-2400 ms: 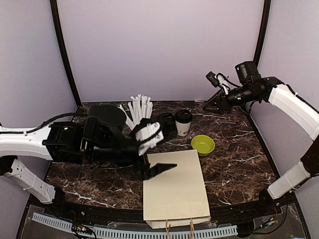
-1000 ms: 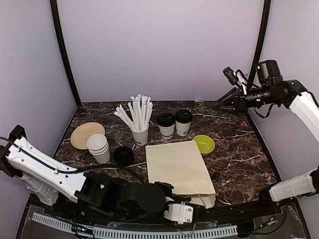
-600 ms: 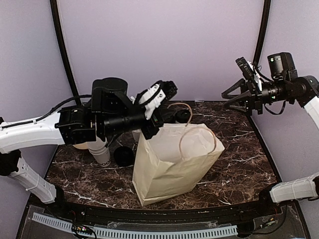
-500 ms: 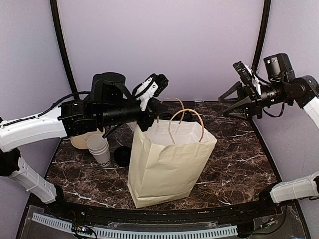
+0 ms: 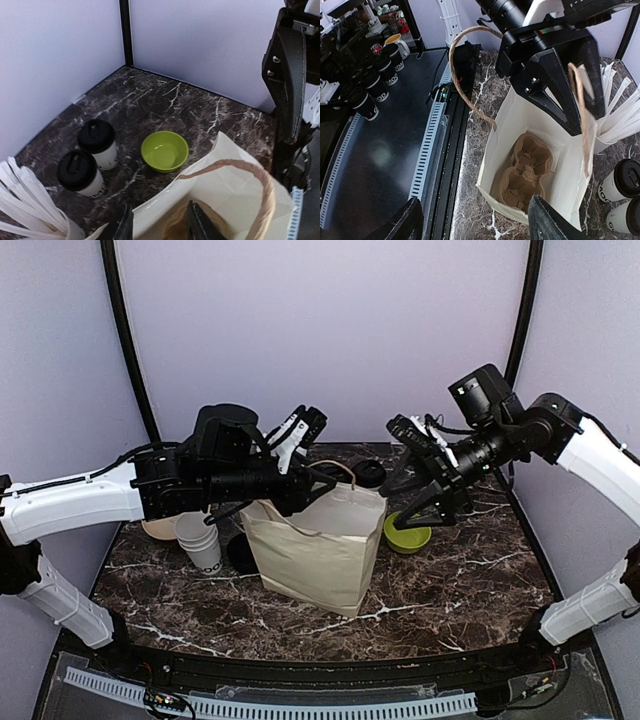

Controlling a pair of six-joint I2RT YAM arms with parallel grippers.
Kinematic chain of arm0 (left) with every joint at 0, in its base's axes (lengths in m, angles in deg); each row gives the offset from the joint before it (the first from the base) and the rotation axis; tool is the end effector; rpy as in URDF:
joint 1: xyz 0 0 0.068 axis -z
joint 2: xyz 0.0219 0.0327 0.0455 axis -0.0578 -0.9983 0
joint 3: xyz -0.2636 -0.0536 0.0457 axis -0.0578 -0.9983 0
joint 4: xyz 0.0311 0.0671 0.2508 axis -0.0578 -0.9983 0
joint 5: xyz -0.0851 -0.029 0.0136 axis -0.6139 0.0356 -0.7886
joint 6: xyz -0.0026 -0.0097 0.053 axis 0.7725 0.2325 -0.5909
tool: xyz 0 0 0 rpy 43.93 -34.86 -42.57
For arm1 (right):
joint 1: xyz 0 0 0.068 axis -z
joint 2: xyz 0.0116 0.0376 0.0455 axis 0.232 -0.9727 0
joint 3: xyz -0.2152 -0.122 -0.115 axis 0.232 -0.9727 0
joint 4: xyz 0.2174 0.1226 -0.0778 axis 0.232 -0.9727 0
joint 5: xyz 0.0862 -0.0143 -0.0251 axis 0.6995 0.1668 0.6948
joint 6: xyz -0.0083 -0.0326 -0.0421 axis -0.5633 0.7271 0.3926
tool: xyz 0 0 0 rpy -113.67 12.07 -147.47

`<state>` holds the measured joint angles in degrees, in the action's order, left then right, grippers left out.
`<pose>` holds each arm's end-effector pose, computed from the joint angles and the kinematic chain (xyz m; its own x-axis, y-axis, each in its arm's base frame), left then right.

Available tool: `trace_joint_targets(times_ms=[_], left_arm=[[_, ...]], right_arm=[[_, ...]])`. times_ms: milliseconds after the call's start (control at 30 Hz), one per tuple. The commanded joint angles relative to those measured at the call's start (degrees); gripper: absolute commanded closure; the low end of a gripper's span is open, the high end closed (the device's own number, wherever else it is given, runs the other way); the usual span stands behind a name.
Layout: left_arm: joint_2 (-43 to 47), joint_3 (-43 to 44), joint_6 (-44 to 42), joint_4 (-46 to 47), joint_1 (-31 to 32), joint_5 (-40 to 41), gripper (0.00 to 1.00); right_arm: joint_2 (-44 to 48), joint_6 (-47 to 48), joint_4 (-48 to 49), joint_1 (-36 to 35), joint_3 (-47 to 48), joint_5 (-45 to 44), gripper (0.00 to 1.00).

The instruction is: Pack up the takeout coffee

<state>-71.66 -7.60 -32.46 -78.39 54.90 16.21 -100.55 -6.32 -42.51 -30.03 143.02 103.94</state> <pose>0.1785 -0.2877 0.3652 -0.1453 0.2263 -0.9632 0.8481 0.5298 -0.0035 0.1622 0.1896 0.4021 -0.0405 -0.5022 -0.8638 -0.9864 -0.1179 0.1148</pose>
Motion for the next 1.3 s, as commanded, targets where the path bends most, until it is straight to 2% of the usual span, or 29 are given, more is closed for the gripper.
trace_joint_targets(times_ms=[0,133,400,600,833,867,900,933,967,1000,1033,1100,1267], left_arm=[[2.3,0.8,-1.4,1.9,-0.7,4.5,0.52],[2.4,3.2,-5.8,1.9,-2.8,2.8,0.44],[-0.1,8.6,-8.0,0.2,-9.5,-10.0,0.44],[-5.9,17.1,-9.3,-8.3,-12.9,-21.3,0.44],[-10.4,21.7,-10.1,-12.3,-13.1,-26.2,0.46],[-10.4,21.8,-10.3,-12.5,-13.1,-26.2,0.46],[-10.4,21.9,-10.4,-12.5,-13.1,-26.2,0.48],[-10.4,22.2,-10.4,-12.7,-13.1,-26.3,0.57],[-10.4,22.6,-10.5,-13.4,-13.1,-26.3,0.63],[-10.6,23.6,-10.7,-13.9,-13.1,-26.4,0.73],[-10.7,24.2,-11.2,-15.1,-13.1,-26.4,0.84],[-10.5,25.2,-11.2,-15.8,-13.1,-25.9,0.97],[-8.7,26.2,-8.3,-13.6,-13.1,-26.8,1.00]], right_arm=[[-3.1,-3.1,6.0,-5.5,4.1,-7.9,0.28],[-8.0,-5.0,8.4,-10.3,8.0,-13.7,0.29],[-14.1,-7.6,9.9,-17.5,14.5,-24.5,0.27],[-17.5,-10.7,10.6,-19.9,19.1,-26.5,0.26],[-19.0,-12.0,10.7,-21.0,21.5,-29.2,0.51],[-19.0,-12.0,10.6,-21.0,21.4,-29.0,0.59],[-19.1,-12.0,10.5,-21.0,21.4,-28.9,0.73],[-19.0,-11.6,10.1,-21.0,21.5,-29.2,0.86],[-18.7,-10.9,9.7,-21.0,21.4,-29.7,0.94],[-18.1,-10.1,9.5,-20.9,21.0,-30.4,1.00],[-17.0,-9.3,9.5,-20.8,20.2,-31.3,1.00],[-14.9,-7.7,9.0,-20.0,18.9,-31.7,1.00],[-11.1,-3.2,5.4,-14.5,21.3,-25.4,1.00]])
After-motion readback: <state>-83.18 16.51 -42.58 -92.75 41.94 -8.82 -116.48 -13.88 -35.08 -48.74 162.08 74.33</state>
